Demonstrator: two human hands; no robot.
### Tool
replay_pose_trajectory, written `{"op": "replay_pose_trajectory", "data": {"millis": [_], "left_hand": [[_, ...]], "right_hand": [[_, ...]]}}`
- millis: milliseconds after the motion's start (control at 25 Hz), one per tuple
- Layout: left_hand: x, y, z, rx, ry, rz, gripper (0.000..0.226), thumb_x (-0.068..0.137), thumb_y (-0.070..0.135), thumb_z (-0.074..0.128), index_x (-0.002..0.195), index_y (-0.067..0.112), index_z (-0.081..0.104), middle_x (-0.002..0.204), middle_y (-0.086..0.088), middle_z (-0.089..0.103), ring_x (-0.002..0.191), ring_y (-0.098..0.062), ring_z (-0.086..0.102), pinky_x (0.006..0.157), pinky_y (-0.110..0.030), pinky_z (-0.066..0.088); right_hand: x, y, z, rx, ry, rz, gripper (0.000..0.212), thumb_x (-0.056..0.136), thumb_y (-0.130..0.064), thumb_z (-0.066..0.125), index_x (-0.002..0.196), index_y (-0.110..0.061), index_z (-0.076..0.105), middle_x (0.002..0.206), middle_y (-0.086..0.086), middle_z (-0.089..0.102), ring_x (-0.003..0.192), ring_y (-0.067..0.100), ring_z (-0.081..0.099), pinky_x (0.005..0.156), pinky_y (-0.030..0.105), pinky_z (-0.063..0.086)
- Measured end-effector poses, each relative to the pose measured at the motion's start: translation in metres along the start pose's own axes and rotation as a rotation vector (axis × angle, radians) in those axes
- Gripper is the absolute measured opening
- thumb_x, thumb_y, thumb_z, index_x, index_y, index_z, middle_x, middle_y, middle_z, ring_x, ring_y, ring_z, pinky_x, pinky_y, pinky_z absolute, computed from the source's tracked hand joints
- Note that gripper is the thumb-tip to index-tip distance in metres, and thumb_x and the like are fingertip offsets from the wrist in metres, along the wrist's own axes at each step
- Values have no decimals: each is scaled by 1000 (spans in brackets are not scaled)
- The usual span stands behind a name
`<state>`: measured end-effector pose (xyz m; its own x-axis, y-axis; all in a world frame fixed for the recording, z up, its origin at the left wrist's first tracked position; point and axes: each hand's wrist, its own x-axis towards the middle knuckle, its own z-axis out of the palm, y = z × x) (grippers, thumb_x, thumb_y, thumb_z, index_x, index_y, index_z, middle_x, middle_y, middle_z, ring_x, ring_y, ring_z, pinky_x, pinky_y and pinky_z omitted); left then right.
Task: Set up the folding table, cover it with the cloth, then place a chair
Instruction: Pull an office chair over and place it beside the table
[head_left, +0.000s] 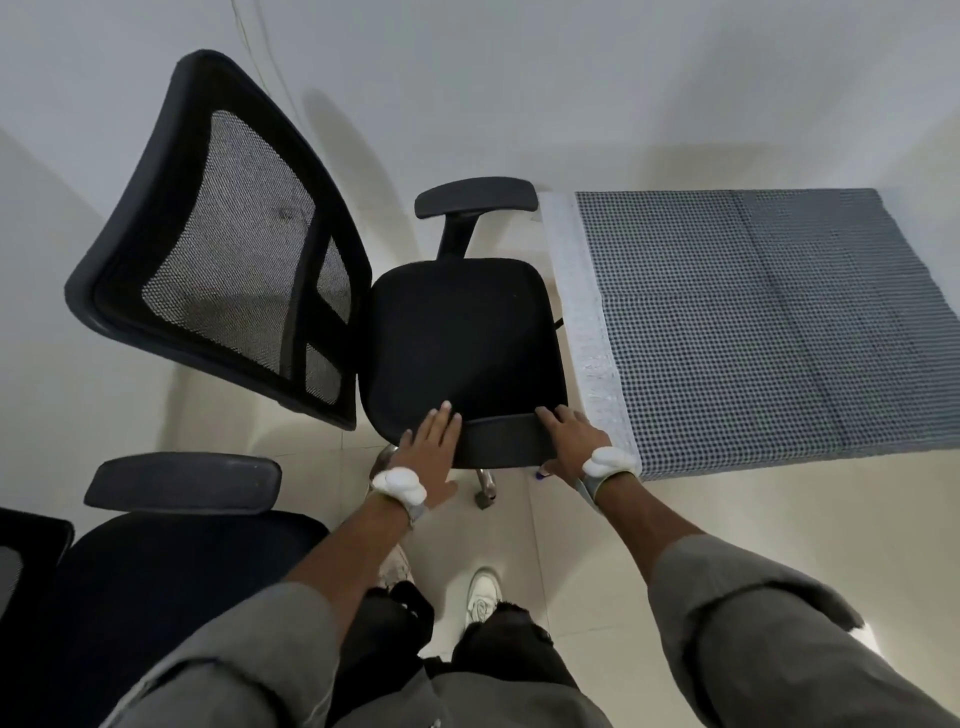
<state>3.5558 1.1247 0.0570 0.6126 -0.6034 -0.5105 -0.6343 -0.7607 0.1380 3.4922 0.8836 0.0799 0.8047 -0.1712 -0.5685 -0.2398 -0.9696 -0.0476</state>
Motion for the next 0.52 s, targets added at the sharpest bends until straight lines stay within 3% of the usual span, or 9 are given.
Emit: {"op": "replay_pose_trajectory", "data": {"millis": [120,280,400,520], "left_hand": [[9,-19,-19,28,-98,-41,103,90,47,60,158,11,-8,165,-11,-13,153,-30,-8,123,-52,11],[11,-33,-27,-39,-191,42,108,86,46,67,158,13,-6,167,-8,-5,154,-26,0,123,-47,13],[15,-18,-13,-220,-194,2,115,81,51,72,158,10,-3,165,-12,5,152,-30,12,122,-42,22],[27,-12,-7,-240,-132,-66,106,81,55,70,156,6,12,157,-16,25,142,-35,30,115,-44,33]], "right_hand": [[2,3,-1,-15,-9,-8,93,83,-35,76,156,-24,19,155,8,30,140,33,33,99,48,50],[5,-5,3,-78,-1,26,98,84,-37,74,157,-18,12,160,14,21,144,38,25,100,49,49],[4,-12,16,-120,33,40,104,86,-32,73,159,-18,0,161,18,15,145,44,20,105,49,45],[6,-15,24,-140,64,51,96,91,-19,64,159,-24,-4,161,20,12,144,49,17,107,51,42]]}}
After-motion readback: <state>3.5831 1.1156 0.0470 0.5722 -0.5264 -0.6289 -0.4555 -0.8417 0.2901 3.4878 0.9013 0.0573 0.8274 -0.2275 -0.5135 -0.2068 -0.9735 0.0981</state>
